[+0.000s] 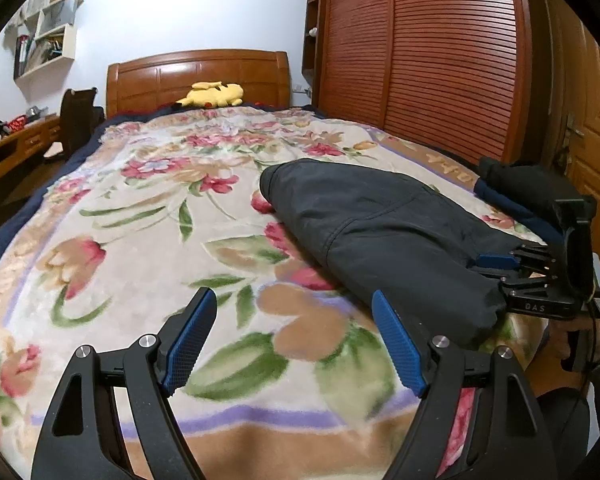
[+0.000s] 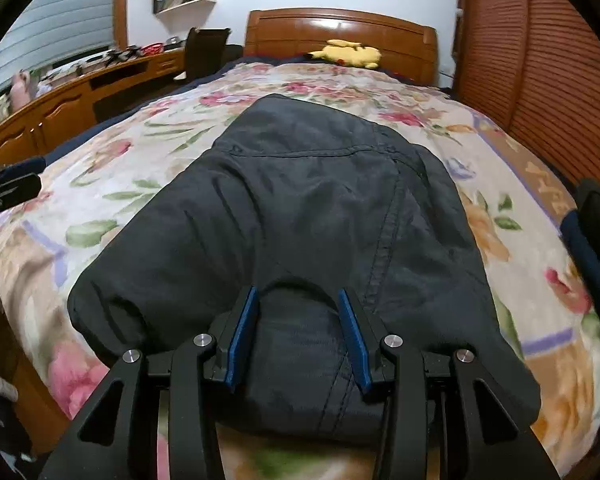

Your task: Fold large clothes

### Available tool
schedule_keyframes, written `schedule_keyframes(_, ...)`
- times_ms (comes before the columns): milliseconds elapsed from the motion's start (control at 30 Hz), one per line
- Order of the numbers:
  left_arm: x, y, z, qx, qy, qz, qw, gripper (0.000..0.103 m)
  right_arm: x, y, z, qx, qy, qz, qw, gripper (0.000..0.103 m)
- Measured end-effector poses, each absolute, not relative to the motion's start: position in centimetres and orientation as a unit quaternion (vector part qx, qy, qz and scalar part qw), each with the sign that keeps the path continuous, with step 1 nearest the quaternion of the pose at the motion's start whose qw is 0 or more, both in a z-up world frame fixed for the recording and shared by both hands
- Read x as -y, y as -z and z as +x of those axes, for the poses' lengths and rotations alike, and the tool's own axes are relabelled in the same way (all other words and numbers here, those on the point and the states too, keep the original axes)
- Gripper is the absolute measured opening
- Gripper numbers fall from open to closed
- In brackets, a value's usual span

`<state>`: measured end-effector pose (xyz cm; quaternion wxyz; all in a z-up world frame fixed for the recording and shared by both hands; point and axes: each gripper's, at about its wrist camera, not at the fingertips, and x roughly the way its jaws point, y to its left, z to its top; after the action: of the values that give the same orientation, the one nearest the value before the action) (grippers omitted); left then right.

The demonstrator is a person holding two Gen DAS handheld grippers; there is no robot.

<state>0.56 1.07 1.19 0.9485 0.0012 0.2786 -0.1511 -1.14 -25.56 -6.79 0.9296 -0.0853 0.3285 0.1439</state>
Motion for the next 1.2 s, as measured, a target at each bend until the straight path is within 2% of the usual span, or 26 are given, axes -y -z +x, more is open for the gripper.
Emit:
schedule_keyframes(167, -1.4, -1.6, 1.5, -0.275, 0.163, 0.014, 0.947, 0.081, 25.2, 4.9, -2.6, -0.326, -0.113, -0.105, 0.933, 0.044)
schedule_keyframes(267, -1.3, -1.7, 2.4, -0.274, 0.165, 0.024, 0.947, 0.081, 26.5, 3.6, -4.5, -0.315, -0.099, -0.092, 0.939, 0.054)
schedule_keyframes(367, -0.8, -1.6, 3.7, -0.273, 0.167, 0.032, 0.947, 0.081, 27.8, 3.1, -6.2, -0.306, -0.091, -0.086, 0.944, 0.059)
schedule_keyframes(667, 1.9, -0.8, 10.2, -0.294, 0.165, 0.05, 0.94, 0.081, 32.3, 5.0, -9.6, -0.303, -0.039, -0.072, 0.95, 0.06)
schedule_keyframes(1133, 4.9, 0.5, 20.1, -0.337, 0.149, 0.045, 0.929, 0.081, 34.0, 8.5, -3.5, -0.33, -0.049, -0.027, 0.942, 0.06)
schedule_keyframes(1200, 4.8, 0.8, 21.3, -0.341, 0.144, 0.04, 0.928, 0.081, 33.9, 9.1, -2.8, -0.331, -0.051, -0.032, 0.942, 0.064)
